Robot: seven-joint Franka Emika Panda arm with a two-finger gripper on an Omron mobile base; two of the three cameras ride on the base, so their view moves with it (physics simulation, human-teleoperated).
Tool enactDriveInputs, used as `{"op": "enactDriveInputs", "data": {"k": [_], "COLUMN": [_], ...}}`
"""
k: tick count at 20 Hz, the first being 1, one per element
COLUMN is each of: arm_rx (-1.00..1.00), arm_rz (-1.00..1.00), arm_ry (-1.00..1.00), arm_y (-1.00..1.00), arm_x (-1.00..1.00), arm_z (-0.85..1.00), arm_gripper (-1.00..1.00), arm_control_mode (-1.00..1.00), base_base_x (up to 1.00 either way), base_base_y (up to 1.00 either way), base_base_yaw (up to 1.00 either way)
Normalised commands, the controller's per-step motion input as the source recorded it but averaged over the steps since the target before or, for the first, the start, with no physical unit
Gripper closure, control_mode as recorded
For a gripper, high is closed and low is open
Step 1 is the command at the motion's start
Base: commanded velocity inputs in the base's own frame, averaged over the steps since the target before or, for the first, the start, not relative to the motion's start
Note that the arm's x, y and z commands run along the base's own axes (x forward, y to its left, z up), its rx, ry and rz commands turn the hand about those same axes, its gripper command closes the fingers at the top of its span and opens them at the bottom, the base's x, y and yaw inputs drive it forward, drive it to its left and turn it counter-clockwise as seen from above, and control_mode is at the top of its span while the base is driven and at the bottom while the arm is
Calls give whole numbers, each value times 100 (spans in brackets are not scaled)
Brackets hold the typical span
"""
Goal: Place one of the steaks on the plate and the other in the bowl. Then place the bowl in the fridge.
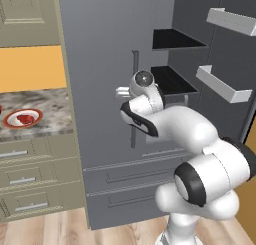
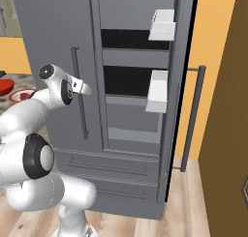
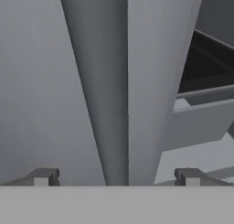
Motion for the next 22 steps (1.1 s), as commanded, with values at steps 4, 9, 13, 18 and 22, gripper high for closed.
{"op": "enactDriveInputs", "data": {"k": [4,9,13,18,22], "arm_rx": [0,0,0,0,-5], "arm_rz": [0,0,0,0,-10], "arm_ry": [1,0,0,0,-2], "arm_y": [-3,0,0,0,2], "arm_x": [45,48,24,-5,-72], "arm_z": [-5,-1,0,0,3], "arm_gripper": [-100,-100,100,100,100], "arm_control_mode": [-100,-100,-100,-100,-100], "base_base_x": [0,0,0,0,0], "base_base_y": [0,0,0,0,0], "base_base_yaw": [0,0,0,0,0]}}
